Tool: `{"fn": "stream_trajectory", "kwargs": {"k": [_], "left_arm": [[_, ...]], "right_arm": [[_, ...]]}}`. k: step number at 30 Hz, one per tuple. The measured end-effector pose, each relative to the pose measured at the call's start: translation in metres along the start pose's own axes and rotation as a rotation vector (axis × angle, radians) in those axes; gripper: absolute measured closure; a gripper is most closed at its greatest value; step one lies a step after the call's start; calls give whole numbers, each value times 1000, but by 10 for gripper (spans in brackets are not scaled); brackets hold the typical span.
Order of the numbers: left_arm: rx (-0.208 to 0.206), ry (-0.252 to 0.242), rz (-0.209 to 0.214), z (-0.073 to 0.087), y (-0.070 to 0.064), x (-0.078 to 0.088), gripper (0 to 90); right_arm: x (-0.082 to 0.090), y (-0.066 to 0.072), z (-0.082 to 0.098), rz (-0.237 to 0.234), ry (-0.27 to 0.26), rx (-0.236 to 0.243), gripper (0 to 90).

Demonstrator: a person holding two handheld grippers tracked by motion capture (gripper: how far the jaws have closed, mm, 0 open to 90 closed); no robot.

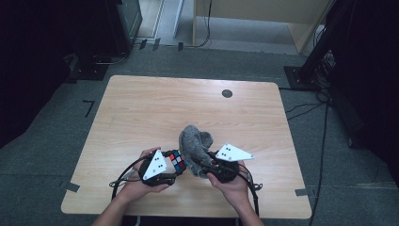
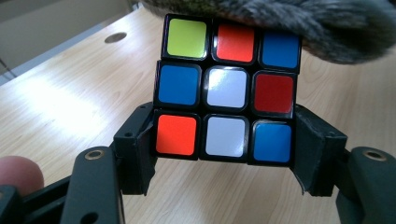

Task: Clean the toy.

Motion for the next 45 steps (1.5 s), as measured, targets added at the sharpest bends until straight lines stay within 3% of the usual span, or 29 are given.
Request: {"fn": "stream_trajectory", "kwargs": {"k": [1, 3, 5, 7, 10, 12, 14, 15, 19, 21, 23, 25, 26, 27, 29, 31, 34, 36, 37, 38, 39, 44, 45], "left_arm": [[-5, 4, -5, -1, 0, 0, 338], [-6, 6, -10, -1, 0, 1, 338], [1, 20, -15, -2, 0, 0, 338], [-3, 40, -29, -4, 0, -2, 338], [-13, 37, -26, -6, -2, -2, 339], [-37, 42, -32, -9, -4, -1, 340], [-87, 72, -61, -10, -8, -2, 340], [-107, 79, -70, -9, -10, -3, 341], [-118, 86, -73, -10, -12, -5, 341], [-115, 83, -71, -10, -12, -5, 341], [-112, 80, -78, -11, -11, -4, 341], [-109, 71, -81, -12, -11, -3, 341], [-111, 70, -82, -12, -10, -3, 341], [-111, 73, -82, -11, -10, -2, 341], [-102, 64, -76, -10, -9, -1, 341], [-96, 53, -83, -9, -6, 1, 341], [-36, -29, -62, -9, 0, 8, 341], [-18, -65, -50, -9, 3, 12, 341], [-11, -82, -44, -9, 3, 13, 341], [-9, -98, -37, -9, 4, 15, 341], [-5, -117, -33, -10, 4, 18, 341], [35, -169, -33, -10, 10, 25, 341], [41, -171, -33, -9, 11, 25, 341]], "right_arm": [[-1, 2, 1, 26, 3, 20, 678], [-3, -3, 3, 53, 9, 10, 680], [-2, -5, 4, 112, 20, 30, 684], [0, 3, 2, 102, 5, 70, 682], [-3, 27, 0, 71, 19, 207, 678], [-11, 39, 5, 79, 65, 282, 676], [-17, 43, 13, 118, 83, 362, 675], [-18, 42, 15, 125, 85, 374, 675], [-13, 25, 9, 189, 58, 298, 671], [-9, 19, 6, 195, 41, 257, 671], [-9, 25, 7, 183, 42, 288, 661], [-12, 36, 10, 117, 67, 337, 656], [-15, 40, 12, 109, 81, 368, 657], [-17, 41, 12, 129, 85, 387, 657], [-14, 34, 9, 156, 65, 330, 660], [-5, 18, 2, 197, 21, 245, 662], [8, -3, -4, 254, -32, 124, 660], [11, -10, -6, 150, -50, 60, 659], [11, -11, -5, 73, -56, 26, 660], [10, -11, -5, 30, -57, 9, 662], [7, -11, -4, 35, -48, 9, 664], [0, -25, 5, 154, 34, 5, 668], [1, -27, 5, 160, 30, 0, 668]]}}
Point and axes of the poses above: each handheld gripper's, and its own axes: x roughly backward along the jaws, z roughly out of its underside, y roughly to its left, the point moved 2 cm from there along -x, roughly forward along the jaws, and after that the axes turned 13 degrees about -x, right-handed, at the moved point
